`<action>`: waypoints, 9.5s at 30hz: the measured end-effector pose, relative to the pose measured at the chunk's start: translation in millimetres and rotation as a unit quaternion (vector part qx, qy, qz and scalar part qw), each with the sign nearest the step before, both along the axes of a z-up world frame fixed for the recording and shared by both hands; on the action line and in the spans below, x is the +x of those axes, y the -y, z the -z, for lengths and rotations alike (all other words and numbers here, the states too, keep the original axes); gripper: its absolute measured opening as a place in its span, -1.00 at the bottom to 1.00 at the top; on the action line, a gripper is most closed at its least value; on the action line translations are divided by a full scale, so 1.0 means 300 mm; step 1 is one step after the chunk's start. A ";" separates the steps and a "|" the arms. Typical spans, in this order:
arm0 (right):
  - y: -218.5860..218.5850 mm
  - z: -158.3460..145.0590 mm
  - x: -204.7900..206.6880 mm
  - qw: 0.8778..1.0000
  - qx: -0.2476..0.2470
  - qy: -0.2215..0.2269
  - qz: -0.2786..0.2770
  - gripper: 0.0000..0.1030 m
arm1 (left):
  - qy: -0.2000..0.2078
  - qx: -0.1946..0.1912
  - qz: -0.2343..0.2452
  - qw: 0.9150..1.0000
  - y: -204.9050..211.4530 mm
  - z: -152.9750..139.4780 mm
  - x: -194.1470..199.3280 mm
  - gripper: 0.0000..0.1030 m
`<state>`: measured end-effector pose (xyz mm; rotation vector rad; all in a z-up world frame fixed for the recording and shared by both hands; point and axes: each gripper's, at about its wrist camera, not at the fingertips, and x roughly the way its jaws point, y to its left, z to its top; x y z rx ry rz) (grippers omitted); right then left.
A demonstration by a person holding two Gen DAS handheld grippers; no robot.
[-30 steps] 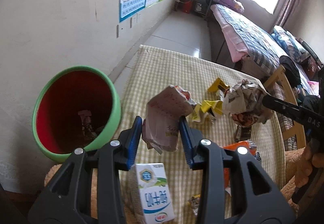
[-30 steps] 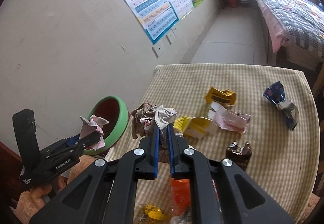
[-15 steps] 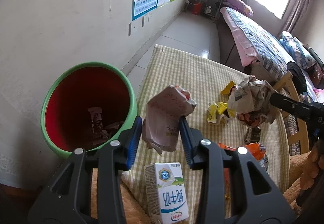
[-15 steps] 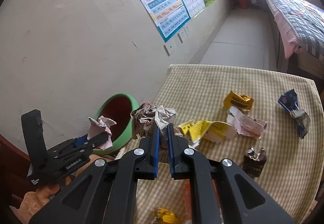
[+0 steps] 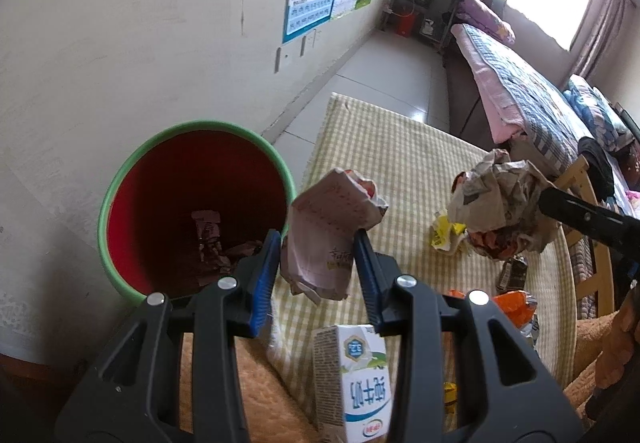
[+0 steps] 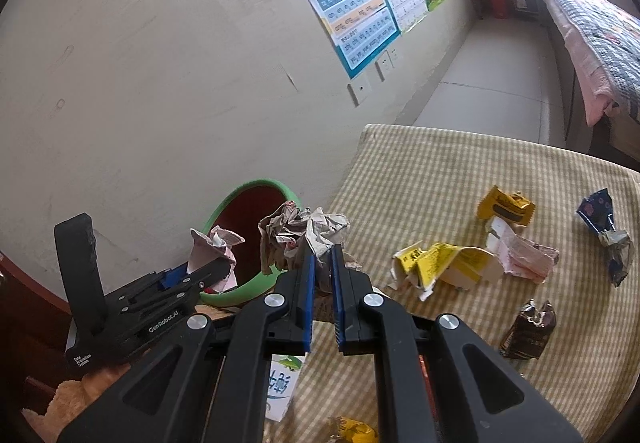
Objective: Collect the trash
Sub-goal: 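Carry both paper scraps over the green bucket, then open both grippers to drop the papers into the bucket, then grasp the white milk carton with the left gripper while the right grasps the orange bag, then carry the milk carton and orange bag over the green bucket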
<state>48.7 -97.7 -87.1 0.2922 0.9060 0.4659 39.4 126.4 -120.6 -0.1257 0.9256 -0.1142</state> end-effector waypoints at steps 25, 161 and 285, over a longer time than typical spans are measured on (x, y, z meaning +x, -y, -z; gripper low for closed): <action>-0.190 -0.007 0.067 0.999 -0.013 -0.003 -0.044 -0.85 | -0.008 0.006 -0.085 0.996 -0.249 0.032 -0.021 -0.30; 0.297 0.198 -0.121 0.991 -0.031 -0.083 0.100 0.04 | -0.025 0.048 0.083 0.995 0.213 0.028 -0.049 0.06; -0.562 0.158 0.287 0.984 -0.152 -0.029 -0.090 0.10 | -0.050 0.054 -0.109 0.991 -0.474 0.197 0.129 0.04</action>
